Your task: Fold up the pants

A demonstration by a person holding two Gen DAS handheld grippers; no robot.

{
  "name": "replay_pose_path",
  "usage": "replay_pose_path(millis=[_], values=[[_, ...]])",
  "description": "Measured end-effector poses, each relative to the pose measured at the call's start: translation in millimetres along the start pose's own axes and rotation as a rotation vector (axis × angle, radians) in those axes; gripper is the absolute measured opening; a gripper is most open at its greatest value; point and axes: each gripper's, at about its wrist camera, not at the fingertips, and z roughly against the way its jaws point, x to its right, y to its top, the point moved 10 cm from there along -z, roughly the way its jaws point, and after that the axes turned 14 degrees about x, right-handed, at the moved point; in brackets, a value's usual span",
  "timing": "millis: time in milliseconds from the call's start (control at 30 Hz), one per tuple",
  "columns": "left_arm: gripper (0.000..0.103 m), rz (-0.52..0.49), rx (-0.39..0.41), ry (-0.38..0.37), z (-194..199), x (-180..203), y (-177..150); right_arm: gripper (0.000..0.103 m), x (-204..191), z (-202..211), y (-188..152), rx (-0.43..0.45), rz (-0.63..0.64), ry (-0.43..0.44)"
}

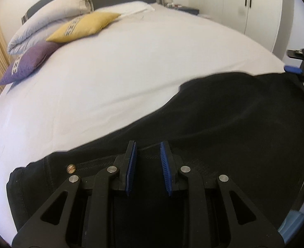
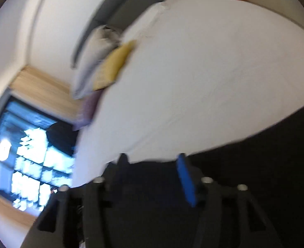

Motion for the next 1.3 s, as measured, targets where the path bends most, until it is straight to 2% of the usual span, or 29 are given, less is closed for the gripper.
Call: replay_pose_path(millis=[67,133,167,200,233,267,333,433,467,500,533,600,633,667,700,733,767,833,867,900,933,967,1033,1100,1133,1200,1233,1267,1300], values=[[0.025,-0.004,-0.002,0.006,-4.9,8.3,2.2,0.061,-1.0,-0.3,-15.3,-0.053,0.039,0.048],[0.027,-0.005,-0.053,0.004,-18.1,9.9,-11.5,0.059,35.4,-5.9,-26.5,-0.076,0.003,-0.025],[0.028,0.003,-0.045,-0.004,-21.2,9.2,-12.8,0.031,62.7,-3.5,-23.8,-0.059,-0.085,-0.047],[0.03,0.03,-0.031,-0.012,-20.5,7.5,-12.9,0.016,85.7,8.0,-19.2,-0.033,-0.179,-0.033],[0.031,0.05,-0.031,-0.013,-16.6,4.3,-16.1,0.0,101.9,15.6,-13.5,-0.014,-0.214,-0.059],[0.032,0.064,-0.028,-0.014,-14.3,2.9,-15.0,0.0,127.9,35.4,-1.2,0.046,-0.227,-0.105],[0.043,0.055,-0.022,0.008,-12.3,-0.2,-15.4,0.0,161.6,73.4,19.6,0.162,-0.218,-0.174],[0.044,0.057,-0.004,0.038,-4.5,-4.9,-13.1,0.0,203.9,135.1,39.5,0.3,-0.269,-0.311],[0.044,0.052,0.006,0.057,1.4,-5.9,-13.1,0.012,210.1,147.9,41.2,0.321,-0.285,-0.343],[0.044,0.047,0.018,0.072,6.8,-5.0,-10.8,0.018,217.9,167.1,41.1,0.341,-0.296,-0.42],[0.044,0.046,0.034,0.078,12.5,-2.8,-6.7,0.026,210.3,178.0,42.6,0.362,-0.297,-0.412],[0.044,0.038,0.076,0.1,26.1,3.8,3.7,0.03,165.1,169.1,46.4,0.36,-0.254,-0.277],[0.046,0.037,0.095,0.101,31.2,9.0,9.9,0.037,137.3,159.2,47.1,0.348,-0.222,-0.216],[0.048,0.038,0.108,0.095,35.7,14.6,15.5,0.051,117.9,151.8,48.8,0.335,-0.195,-0.162],[0.056,0.036,0.12,0.089,38.5,21.4,22.1,0.058,83.8,128.8,46.2,0.296,-0.153,-0.074],[0.059,0.033,0.126,0.083,41.3,27.5,24.5,0.068,59.5,106.9,39.0,0.26,-0.127,-0.024],[0.059,0.034,0.131,0.075,42.5,35.0,27.3,0.069,37.6,83.8,28.1,0.229,-0.109,0.005],[0.059,0.055,0.131,0.067,43.7,41.7,28.9,0.069,31.2,40.8,17.5,0.148,-0.08,0.011],[0.06,0.07,0.123,0.058,43.2,46.6,26.6,0.069,41.1,24.7,15.7,0.124,-0.087,-0.018],[0.061,0.071,0.102,0.054,35.1,49.3,25.9,0.069,66.0,11.9,10.2,0.096,-0.122,-0.093],[0.062,0.063,0.057,0.054,27.8,51.8,16.1,0.041,90.9,10.9,9.5,0.095,-0.166,-0.167],[0.062,0.055,0.019,0.059,18.8,51.5,7.7,0.002,117.0,18.7,9.0,0.127,-0.243,-0.179],[0.062,0.072,-0.032,0.076,11.7,46.4,-13.9,0.0,145.1,47.0,6.1,0.158,-0.328,-0.191],[0.062,0.131,-0.009,0.084,18.3,39.0,-20.0,0.0,158.3,87.7,7.9,0.224,-0.27,-0.288],[0.062,0.138,-0.008,0.097,23.2,39.4,-22.0,0.004,160.9,111.7,7.1,0.249,-0.236,-0.342],[0.062,0.146,0.023,0.082,38.2,48.9,-17.6,0.034,154.2,138.7,3.8,0.274,-0.253,-0.341],[0.062,0.149,0.044,0.066,47.5,58.2,-14.7,0.054,136.9,149.3,0.1,0.287,-0.263,-0.267],[0.062,0.147,0.057,0.047,53.6,69.3,-12.3,0.061,116.2,153.1,-3.5,0.296,-0.246,-0.194],[0.062,0.138,0.066,0.024,61.9,83.3,-10.9,0.061,99.5,152.7,-6.2,0.288,-0.227,-0.15]])
